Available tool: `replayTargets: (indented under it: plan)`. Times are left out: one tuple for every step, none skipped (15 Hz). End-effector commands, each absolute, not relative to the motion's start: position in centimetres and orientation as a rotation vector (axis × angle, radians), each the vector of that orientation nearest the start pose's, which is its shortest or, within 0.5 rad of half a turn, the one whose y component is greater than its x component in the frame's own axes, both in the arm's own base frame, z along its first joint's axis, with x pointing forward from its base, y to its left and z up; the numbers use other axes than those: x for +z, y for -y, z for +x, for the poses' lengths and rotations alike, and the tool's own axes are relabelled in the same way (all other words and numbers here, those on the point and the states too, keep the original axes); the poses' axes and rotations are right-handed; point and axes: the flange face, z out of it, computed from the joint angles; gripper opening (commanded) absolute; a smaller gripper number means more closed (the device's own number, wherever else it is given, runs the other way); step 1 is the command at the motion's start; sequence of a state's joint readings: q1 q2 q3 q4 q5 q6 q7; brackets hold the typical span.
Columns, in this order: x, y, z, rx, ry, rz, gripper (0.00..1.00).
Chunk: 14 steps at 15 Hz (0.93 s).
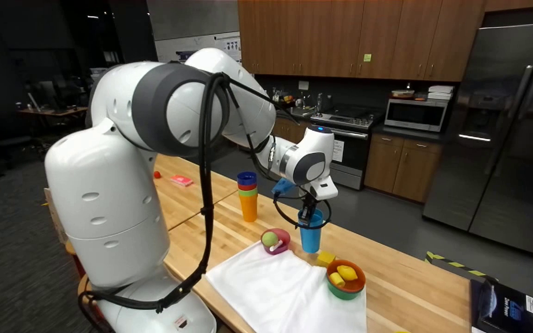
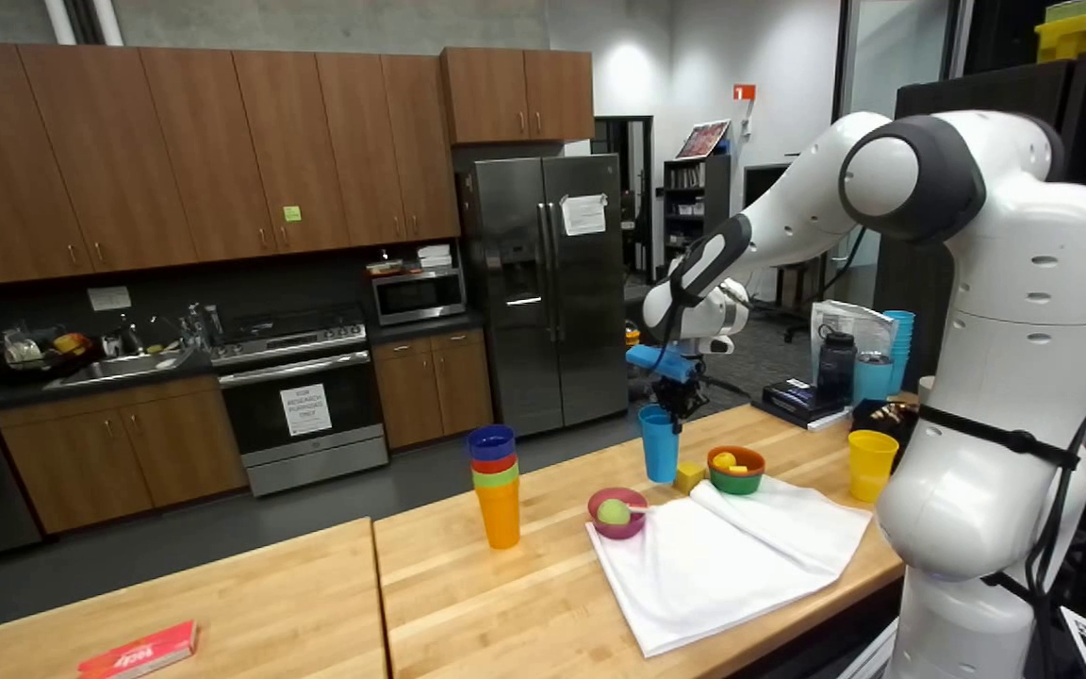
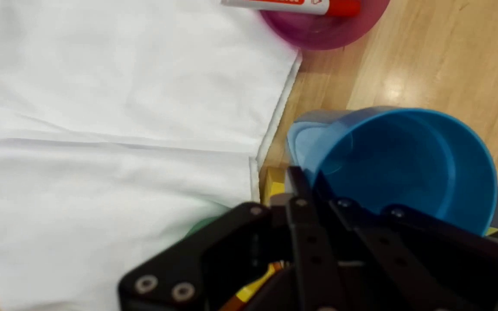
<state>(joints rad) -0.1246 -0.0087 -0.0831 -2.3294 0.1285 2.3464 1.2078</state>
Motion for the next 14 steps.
replayTargets:
  plan:
    - [33.1,9.6,50.4,0.117,-2.05,-2.277,0.01]
    - [32.6,9.4,50.4,0.137,-2.042,-2.293,0.01]
    - [32.2,9.2,50.5,0.152,-2.034,-2.317,0.01]
    - [31.8,9.1,50.5,0.175,-2.032,-2.336,0.01]
    - [31.6,8.9,50.5,0.2,-2.032,-2.345,0.01]
    - [31.4,8.9,50.5,0.237,-2.045,-2.338,0.29]
    - [31.2,8.8,50.0,0.192,-2.052,-2.326,0.3]
    - [31.0,8.7,50.0,0.202,-2.053,-2.329,0.1]
    - [30.9,8.7,50.0,0.203,-2.053,-2.33,0.15]
    - [30.8,8.7,50.0,0.204,-2.054,-2.331,0.21]
    - [30.8,8.7,50.0,0.204,-2.054,-2.33,0.29]
    - [30.8,8.7,50.0,0.204,-2.054,-2.33,0.3]
    - [30.8,8.7,50.0,0.204,-2.054,-2.33,0.3]
    - [30.8,8.7,50.0,0.204,-2.054,-2.33,0.3]
